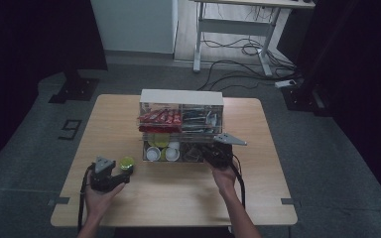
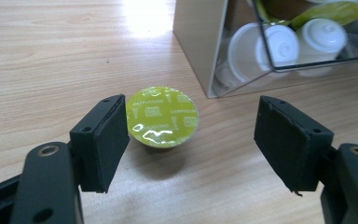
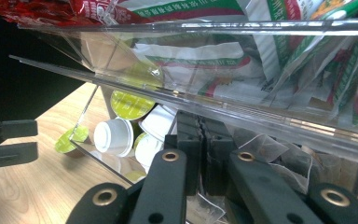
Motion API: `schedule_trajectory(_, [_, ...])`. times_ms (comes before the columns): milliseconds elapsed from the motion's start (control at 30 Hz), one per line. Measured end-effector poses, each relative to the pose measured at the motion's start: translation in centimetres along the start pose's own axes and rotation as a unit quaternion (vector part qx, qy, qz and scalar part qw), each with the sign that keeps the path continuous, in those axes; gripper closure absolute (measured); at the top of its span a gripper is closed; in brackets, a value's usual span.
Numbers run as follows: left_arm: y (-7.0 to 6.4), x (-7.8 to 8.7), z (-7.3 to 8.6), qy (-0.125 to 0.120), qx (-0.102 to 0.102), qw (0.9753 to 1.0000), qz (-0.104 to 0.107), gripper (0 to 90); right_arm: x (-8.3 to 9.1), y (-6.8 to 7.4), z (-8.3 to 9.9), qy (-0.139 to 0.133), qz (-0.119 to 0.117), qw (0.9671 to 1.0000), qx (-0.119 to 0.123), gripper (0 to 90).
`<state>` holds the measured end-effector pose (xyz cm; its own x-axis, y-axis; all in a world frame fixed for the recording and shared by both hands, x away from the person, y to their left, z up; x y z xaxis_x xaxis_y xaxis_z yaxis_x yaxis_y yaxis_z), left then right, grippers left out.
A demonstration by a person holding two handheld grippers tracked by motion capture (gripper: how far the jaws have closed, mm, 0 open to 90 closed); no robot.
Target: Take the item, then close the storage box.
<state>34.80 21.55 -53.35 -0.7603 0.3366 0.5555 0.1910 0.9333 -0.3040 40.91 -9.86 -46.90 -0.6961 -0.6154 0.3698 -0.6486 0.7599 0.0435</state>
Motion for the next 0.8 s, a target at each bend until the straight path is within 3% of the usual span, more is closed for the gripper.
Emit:
schedule_trajectory(400, [-0.2,1.5,0.5,-0.005,0.000,0.9999,0.015,26.4,0.6,0.5,0.3,-0.005,-0.004,1.0000,0.002,86.8])
schedule_trajectory(800, [-0.8,1.1,1.4,0.012,-0.005,0.9996,0.024,27.4,0.9,0.7,1.1,-0.008,-0.008,0.9999,-0.005,86.7])
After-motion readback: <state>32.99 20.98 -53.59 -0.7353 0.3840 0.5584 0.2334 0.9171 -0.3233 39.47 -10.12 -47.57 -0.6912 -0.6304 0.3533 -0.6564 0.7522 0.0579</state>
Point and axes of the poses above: each handheld gripper's, and its own axes: x roughly backward along the jaws, z roughly out of its underside, y roughly to its left, the point moved 6 cm from there along -x, roughly forward along the jaws, and after that the axes turned 13 degrees about x, right-handed, at the moved point
